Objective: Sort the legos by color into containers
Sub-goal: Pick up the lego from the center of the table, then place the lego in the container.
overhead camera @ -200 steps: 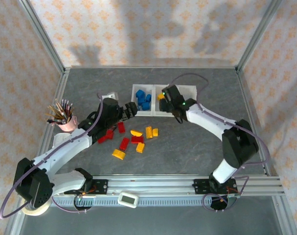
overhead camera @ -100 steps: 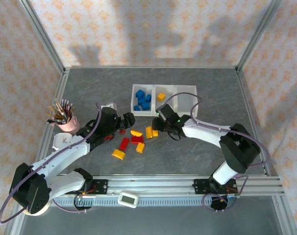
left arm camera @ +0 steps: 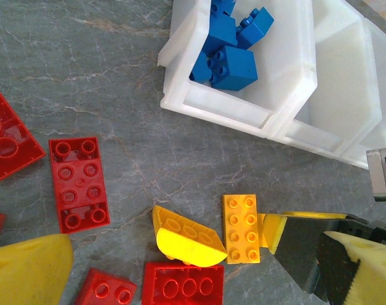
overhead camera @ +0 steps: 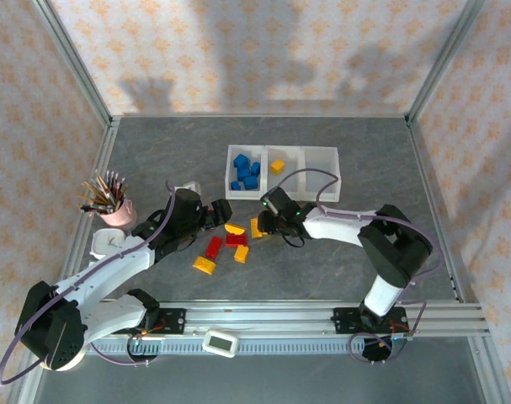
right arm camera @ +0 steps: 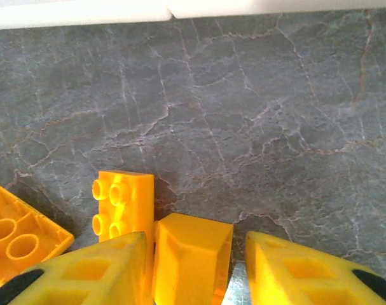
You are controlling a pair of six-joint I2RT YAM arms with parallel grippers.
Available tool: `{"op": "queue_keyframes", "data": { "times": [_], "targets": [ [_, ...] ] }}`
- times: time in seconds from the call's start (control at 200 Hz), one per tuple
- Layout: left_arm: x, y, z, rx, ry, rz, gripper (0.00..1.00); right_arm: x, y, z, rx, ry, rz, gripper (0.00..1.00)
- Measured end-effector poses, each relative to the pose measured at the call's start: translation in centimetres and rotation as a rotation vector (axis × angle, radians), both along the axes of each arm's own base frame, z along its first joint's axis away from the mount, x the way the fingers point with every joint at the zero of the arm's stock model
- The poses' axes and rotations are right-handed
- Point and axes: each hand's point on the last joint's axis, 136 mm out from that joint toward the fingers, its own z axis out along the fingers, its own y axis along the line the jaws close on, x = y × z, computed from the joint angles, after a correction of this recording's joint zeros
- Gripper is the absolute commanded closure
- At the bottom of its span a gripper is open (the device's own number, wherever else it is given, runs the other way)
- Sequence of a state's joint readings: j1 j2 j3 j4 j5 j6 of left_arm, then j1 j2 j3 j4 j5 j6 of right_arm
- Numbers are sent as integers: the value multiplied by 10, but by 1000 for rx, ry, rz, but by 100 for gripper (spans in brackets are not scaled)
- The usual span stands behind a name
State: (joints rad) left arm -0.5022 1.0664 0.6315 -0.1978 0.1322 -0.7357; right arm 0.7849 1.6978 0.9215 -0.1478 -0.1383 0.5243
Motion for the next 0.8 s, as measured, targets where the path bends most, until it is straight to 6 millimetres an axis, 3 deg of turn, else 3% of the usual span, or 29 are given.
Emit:
{"op": "queue_keyframes", "data": {
  "times": [0.2, 0.44, 0.796],
  "targets": [
    [0, 0, 0, -1, 0, -2, 1, 1, -1, 0, -4, -3, -3, 73],
    [-1, -3, 0, -8, 4, -13, 1, 1, -4, 5, -12, -17, -7, 80],
    [8, -9, 8, -12, -2, -18, 1, 12, -21, 55, -2, -118, -20, 81]
  ]
}}
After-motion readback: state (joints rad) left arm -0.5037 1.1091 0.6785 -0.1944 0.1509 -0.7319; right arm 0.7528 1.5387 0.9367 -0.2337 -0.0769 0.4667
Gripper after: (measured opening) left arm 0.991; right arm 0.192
